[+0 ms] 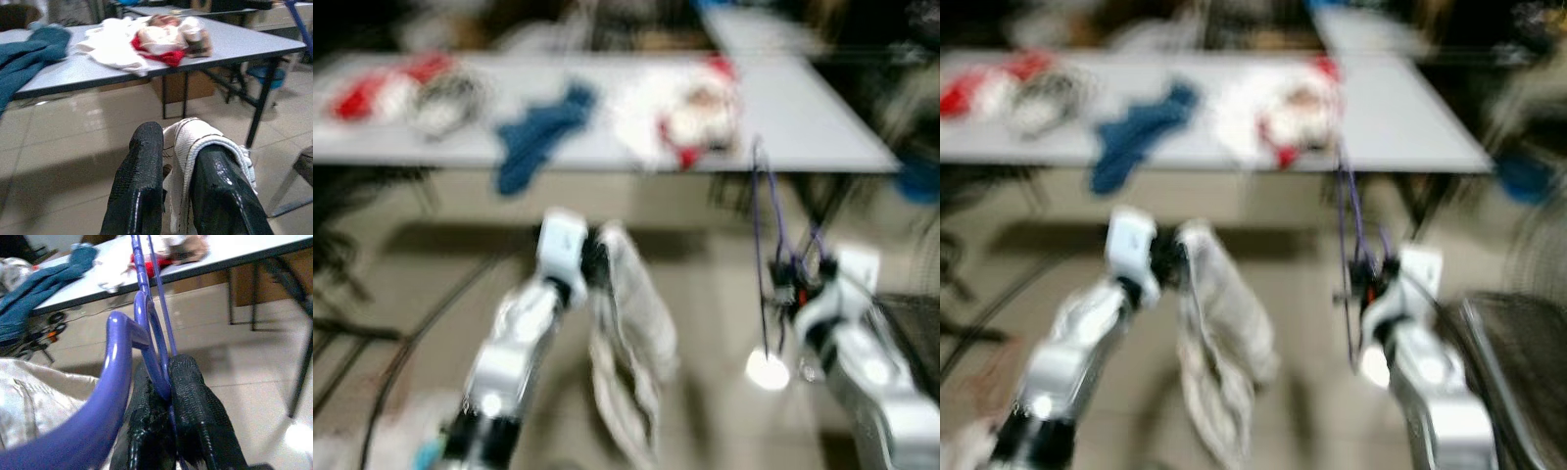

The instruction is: Hang hanger

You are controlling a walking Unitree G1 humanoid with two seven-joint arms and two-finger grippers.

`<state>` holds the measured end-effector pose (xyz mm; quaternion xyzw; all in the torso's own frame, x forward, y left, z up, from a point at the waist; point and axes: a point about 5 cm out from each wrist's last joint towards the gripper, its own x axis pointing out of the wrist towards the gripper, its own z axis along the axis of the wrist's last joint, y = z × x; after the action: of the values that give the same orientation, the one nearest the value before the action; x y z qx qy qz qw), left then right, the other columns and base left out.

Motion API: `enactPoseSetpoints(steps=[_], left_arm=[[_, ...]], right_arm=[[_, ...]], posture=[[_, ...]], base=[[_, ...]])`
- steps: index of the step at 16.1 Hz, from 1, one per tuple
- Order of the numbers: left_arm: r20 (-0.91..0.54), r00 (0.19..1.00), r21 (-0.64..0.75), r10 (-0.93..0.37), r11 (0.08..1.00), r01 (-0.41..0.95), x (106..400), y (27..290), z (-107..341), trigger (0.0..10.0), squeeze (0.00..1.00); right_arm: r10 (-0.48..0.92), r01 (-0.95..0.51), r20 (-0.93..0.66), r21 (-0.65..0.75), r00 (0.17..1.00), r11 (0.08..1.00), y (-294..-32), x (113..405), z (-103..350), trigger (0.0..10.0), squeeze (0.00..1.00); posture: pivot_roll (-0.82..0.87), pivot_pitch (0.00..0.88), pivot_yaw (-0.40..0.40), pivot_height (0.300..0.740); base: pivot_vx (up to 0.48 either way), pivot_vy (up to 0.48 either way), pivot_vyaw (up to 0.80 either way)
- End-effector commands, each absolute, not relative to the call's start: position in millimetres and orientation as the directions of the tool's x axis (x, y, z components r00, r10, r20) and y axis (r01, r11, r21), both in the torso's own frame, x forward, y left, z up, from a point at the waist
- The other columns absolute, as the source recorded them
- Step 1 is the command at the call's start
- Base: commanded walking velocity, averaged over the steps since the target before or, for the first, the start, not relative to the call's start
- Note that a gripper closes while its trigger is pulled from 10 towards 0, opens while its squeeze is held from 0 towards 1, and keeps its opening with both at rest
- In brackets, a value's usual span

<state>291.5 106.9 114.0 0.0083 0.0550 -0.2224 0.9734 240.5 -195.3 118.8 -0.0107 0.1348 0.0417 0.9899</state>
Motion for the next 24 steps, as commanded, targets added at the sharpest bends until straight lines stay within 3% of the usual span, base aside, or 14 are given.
enactPoseSetpoints(steps=[1, 8, 15, 18, 19, 21, 24], left_arm=[[-0.052, 0.899, 0.011, -0.434, 0.9, 0.435, 297, 110, 129, 10.0, 0.0], [-0.042, 0.901, 0.0, -0.431, 0.902, 0.432, 295, 110, 131, 10.0, 0.0], [0.04, 0.883, 0.008, -0.467, 0.884, 0.467, 309, 107, 158, 10.0, 0.0], [0.063, 0.88, 0.002, -0.471, 0.882, 0.472, 316, 106, 167, 10.0, 0.0], [0.069, 0.879, 0.001, -0.471, 0.881, 0.472, 320, 106, 172, 10.0, 0.0], [0.072, 0.873, 0.032, -0.483, 0.876, 0.482, 332, 106, 183, 10.0, 0.0], [0.073, 0.876, 0.07, -0.476, 0.879, 0.472, 353, 113, 197, 10.0, 0.0]], right_arm=[[0.092, -0.098, -0.25, -0.01, 0.964, 0.995, -191, 241, 122, 10.0, 0.0], [0.108, -0.119, -0.253, -0.027, 0.961, 0.993, -194, 241, 124, 10.0, 0.0], [0.317, -0.352, -0.209, -0.16, 0.925, 0.922, -214, 234, 164, 10.0, 0.0], [0.494, -0.549, -0.268, -0.198, 0.827, 0.812, -214, 220, 178, 10.0, 0.0], [0.581, -0.64, -0.293, -0.178, 0.759, 0.747, -210, 212, 184, 10.0, 0.0], [0.651, -0.745, -0.388, -0.17, 0.652, 0.645, -211, 199, 187, 10.0, 0.0], [0.68, -0.809, -0.471, -0.144, 0.563, 0.57, -221, 188, 194, 10.0, 0.0]], posture=[[-0.04, 0.005, 0.038, 0.74], [-0.05, 0.0, 0.035, 0.74], [-0.08, 0.0, 0.053, 0.74], [-0.09, 0.0, 0.049, 0.74], [-0.09, 0.0, 0.047, 0.74], [-0.09, 0.0, 0.047, 0.74], [-0.1, 0.0, 0.032, 0.74]], base=[[0.266, 0.0, 0.0], [0.299, 0.0, -0.14], [0.343, 0.0, 0.0], [0.384, 0.0, 0.0], [0.401, 0.0, 0.0], [0.405, 0.0, 0.0], [0.409, 0.0, 0.0]])
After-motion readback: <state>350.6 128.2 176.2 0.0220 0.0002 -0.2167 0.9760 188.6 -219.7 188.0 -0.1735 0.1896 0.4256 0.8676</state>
